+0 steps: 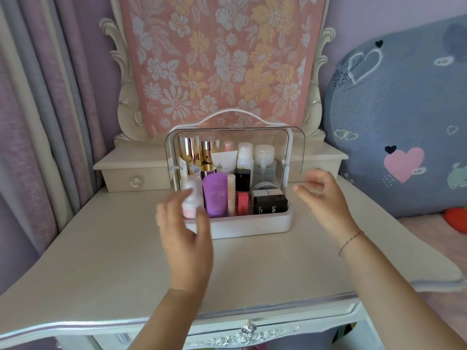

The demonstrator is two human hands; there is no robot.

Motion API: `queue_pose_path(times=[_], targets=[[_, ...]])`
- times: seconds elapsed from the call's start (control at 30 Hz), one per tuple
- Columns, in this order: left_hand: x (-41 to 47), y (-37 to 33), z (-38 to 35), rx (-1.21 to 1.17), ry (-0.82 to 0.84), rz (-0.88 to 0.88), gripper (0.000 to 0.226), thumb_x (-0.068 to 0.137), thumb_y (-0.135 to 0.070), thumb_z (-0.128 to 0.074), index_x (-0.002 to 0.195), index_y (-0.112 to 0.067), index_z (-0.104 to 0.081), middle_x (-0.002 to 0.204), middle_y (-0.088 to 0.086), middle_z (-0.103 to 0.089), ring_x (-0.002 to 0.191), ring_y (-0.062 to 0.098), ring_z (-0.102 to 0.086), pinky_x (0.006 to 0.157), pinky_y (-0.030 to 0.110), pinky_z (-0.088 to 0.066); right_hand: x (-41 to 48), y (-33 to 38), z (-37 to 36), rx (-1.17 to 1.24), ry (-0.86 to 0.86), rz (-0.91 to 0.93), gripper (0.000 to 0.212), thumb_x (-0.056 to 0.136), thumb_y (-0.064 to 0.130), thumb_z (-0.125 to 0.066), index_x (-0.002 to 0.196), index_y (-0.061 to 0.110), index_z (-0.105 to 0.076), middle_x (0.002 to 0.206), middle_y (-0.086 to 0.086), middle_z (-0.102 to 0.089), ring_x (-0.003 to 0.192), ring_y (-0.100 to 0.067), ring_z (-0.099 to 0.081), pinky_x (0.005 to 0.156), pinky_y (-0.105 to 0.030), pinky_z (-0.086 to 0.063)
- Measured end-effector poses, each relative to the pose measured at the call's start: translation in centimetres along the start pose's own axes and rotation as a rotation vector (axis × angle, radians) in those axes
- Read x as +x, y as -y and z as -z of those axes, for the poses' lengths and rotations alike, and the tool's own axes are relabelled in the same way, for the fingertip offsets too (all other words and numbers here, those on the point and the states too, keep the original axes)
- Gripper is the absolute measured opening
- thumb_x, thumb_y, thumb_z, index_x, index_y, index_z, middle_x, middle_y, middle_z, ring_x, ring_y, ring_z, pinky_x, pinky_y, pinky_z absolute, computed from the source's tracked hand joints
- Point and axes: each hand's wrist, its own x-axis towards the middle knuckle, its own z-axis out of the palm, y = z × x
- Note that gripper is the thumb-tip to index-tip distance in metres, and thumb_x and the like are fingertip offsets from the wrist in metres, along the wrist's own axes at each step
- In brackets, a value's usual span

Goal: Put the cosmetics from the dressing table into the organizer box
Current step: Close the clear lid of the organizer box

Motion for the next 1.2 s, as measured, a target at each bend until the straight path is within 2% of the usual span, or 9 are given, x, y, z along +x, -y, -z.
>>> queue_pose_path(times=[0.17,0.3,0.37,0.5,0.63,0.7,0.8,1.07,1.2], targets=[[5.4,-1.6,1.2,-0.164,0.034,0.377,0.051,0.098,-0.043,-0.032,0.145,-0.022,-0.025,0.15,-0.008,-0.028,0.137,0.007,-0.021,0.11,0.025,-0.016,0.8,3.1,-0.7,0.131,0.075,0.092,0.056,0.086,0.021,-0.065,0.136,0.023,-0.041,0.14,0.008,-0.049,0.131,-0.007,-0.043,0.111,-0.034,-0.035],[7.2,-2.7,1.5,-0.2,0.196,0.437,0.048,0.096,-0.053,-0.025,0.135,-0.031,-0.042,0.138,-0.014,-0.043,0.12,-0.002,-0.035,0.097,0.018,-0.019,0.1,4.8,-1.3,0.169,0.142,0.109,0.037,0.092,0.021,-0.057,0.106,0.053,-0.045,0.102,0.047,-0.054,0.101,0.026,-0.05,0.083,0.001,-0.038],[6.8,-3.0,1.7,-0.21,0.257,0.439,0.037,0.096,-0.053,-0.023,0.109,-0.041,-0.055,0.114,-0.021,-0.052,0.104,-0.004,-0.043,0.092,0.02,-0.022,-0.5,5.0,-1.3,0.186,0.146,0.105,0.034,0.095,0.025,-0.052,0.11,0.054,-0.042,0.11,0.044,-0.05,0.104,0.028,-0.047,0.082,0.006,-0.034],[5.7,-1.7,2.3,-0.238,0.249,0.433,0.055,0.092,-0.06,-0.024,0.13,-0.03,-0.05,0.124,-0.019,-0.048,0.118,0.0,-0.04,0.095,0.02,-0.024,-1.8,4.3,-0.8,0.187,0.121,0.061,0.03,0.098,0.036,-0.04,0.128,0.038,-0.043,0.118,0.037,-0.046,0.111,0.018,-0.043,0.078,0.012,-0.026],[4.5,-0.1,2.7,-0.248,0.273,0.479,0.072,0.081,-0.07,-0.025,0.135,-0.027,-0.045,0.135,-0.014,-0.048,0.123,0.001,-0.04,0.098,0.021,-0.023,-3.4,2.8,-0.8,0.145,0.112,0.016,0.039,0.1,0.037,-0.031,0.126,0.017,-0.05,0.119,0.01,-0.056,0.115,-0.013,-0.048,0.081,-0.007,-0.037],[3.8,0.4,2.6,-0.241,0.275,0.516,0.072,0.083,-0.068,-0.026,0.137,-0.025,-0.043,0.133,-0.013,-0.046,0.12,0.003,-0.039,0.097,0.022,-0.023,-3.9,1.6,-1.1,0.14,0.13,-0.018,0.039,0.099,0.041,-0.031,0.128,0.021,-0.048,0.11,0.017,-0.055,0.114,-0.009,-0.049,0.083,-0.011,-0.033],[2.9,0.9,2.1,-0.208,0.272,0.522,0.055,0.094,-0.054,-0.029,0.139,-0.024,-0.04,0.123,-0.015,-0.042,0.12,0.006,-0.038,0.097,0.023,-0.024,-4.2,0.0,-1.9,0.148,0.146,-0.045,0.047,0.097,0.04,-0.036,0.141,0.022,-0.038,0.134,0.012,-0.047,0.125,-0.003,-0.041,0.098,-0.016,-0.027],[2.5,4.5,1.3,-0.137,0.34,0.49,0.05,0.095,-0.047,-0.036,0.14,-0.025,-0.037,0.142,-0.003,-0.044,0.13,0.015,-0.037,0.111,0.034,-0.025,-3.8,-3.3,-3.6,0.126,0.15,-0.1,0.052,0.096,0.027,-0.049,0.145,0.021,-0.033,0.148,0.005,-0.042,0.136,-0.008,-0.038,0.115,-0.03,-0.027],[2.5,5.9,1.0,-0.106,0.375,0.454,0.039,0.094,-0.039,-0.047,0.131,-0.028,-0.044,0.113,-0.006,-0.059,0.11,0.015,-0.051,0.098,0.032,-0.037,-3.2,-3.9,-3.6,0.073,0.158,-0.119,0.052,0.094,0.025,-0.053,0.143,0.021,-0.036,0.144,0.004,-0.047,0.134,-0.011,-0.042,0.115,-0.038,-0.031]])
